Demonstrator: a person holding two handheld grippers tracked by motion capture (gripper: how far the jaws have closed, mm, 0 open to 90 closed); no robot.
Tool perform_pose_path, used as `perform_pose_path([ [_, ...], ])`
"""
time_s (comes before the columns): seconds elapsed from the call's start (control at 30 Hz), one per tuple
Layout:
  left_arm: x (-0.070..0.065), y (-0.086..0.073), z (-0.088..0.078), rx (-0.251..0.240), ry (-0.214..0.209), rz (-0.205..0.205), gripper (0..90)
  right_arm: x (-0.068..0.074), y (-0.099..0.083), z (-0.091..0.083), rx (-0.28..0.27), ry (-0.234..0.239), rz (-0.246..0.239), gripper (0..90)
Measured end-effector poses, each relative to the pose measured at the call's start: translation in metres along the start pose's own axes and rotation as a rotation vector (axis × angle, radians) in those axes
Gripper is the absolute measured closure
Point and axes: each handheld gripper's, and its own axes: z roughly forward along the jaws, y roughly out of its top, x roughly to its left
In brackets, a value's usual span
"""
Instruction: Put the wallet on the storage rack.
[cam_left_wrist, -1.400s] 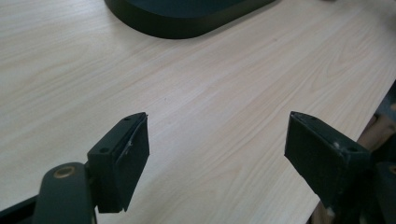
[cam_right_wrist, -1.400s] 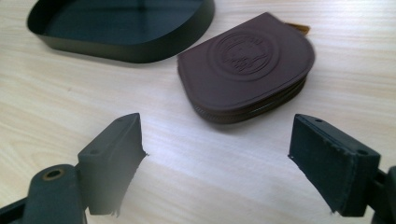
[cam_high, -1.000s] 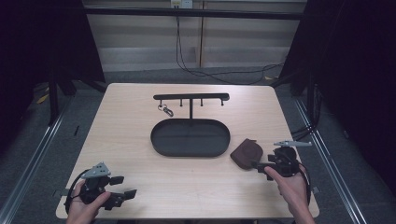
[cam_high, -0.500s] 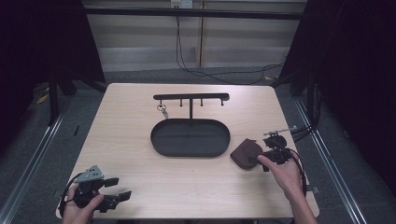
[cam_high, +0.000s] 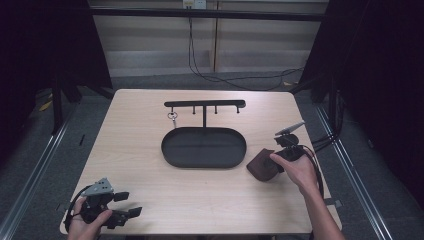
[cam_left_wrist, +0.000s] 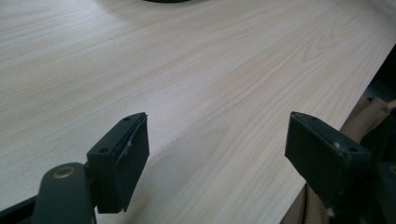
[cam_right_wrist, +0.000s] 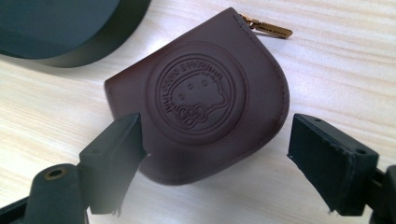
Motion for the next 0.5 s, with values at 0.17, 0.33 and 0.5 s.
perform_pose_path([
  [0.17,0.001,0.000,-0.001,-0.017,0.013,-0.011,21.7,-0.006,0.010,0.010,0.048,-0.010,0.003,17.7],
  [0.33,0.000,0.000,0.000,-0.008,0.010,-0.005,21.7,-0.009,0.016,0.020,0.083,-0.026,0.002,18.0],
  [0.5,0.000,0.000,0.001,-0.002,-0.009,-0.021,21.7,-0.016,0.021,0.030,0.124,0.019,0.035,9.7],
])
